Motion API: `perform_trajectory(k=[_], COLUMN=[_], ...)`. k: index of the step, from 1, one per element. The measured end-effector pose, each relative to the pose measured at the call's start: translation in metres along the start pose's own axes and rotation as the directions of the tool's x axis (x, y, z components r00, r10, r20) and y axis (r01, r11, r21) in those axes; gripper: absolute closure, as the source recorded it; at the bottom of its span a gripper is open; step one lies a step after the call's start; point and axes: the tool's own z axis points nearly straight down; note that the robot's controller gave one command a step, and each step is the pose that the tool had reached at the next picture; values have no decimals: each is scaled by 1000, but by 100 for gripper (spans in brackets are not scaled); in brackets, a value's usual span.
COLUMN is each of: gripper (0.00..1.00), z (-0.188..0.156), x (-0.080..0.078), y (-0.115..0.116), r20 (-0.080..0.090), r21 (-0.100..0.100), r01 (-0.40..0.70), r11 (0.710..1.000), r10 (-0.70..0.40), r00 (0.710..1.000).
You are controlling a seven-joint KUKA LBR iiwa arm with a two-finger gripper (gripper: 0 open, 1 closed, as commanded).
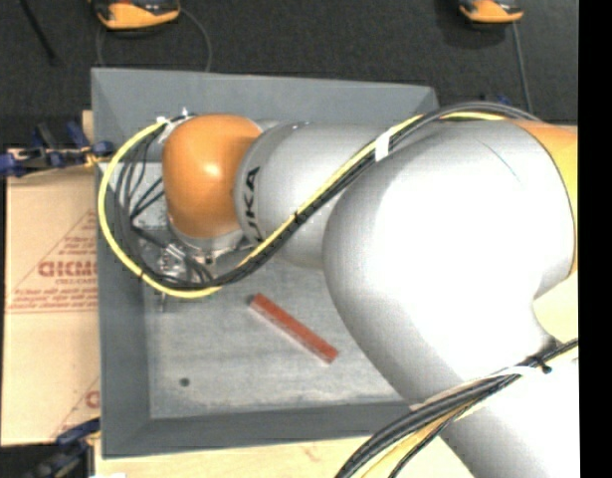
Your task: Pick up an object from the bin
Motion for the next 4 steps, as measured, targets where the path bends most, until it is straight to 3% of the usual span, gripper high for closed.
perform_trajectory(k=[1,2,3,4], gripper=[100,100,100,100], z=[-8,-12,-43,-39], x=[18,38,-16,-32], y=[-39,-15,-34,-13], r20=[-4,-4,1,-1], r21=[1,0,0,-1], r01=[16,-133,-445,-475], r11=[1000,991,895,880], r10=[-16,133,445,475], r00=[1000,991,895,880])
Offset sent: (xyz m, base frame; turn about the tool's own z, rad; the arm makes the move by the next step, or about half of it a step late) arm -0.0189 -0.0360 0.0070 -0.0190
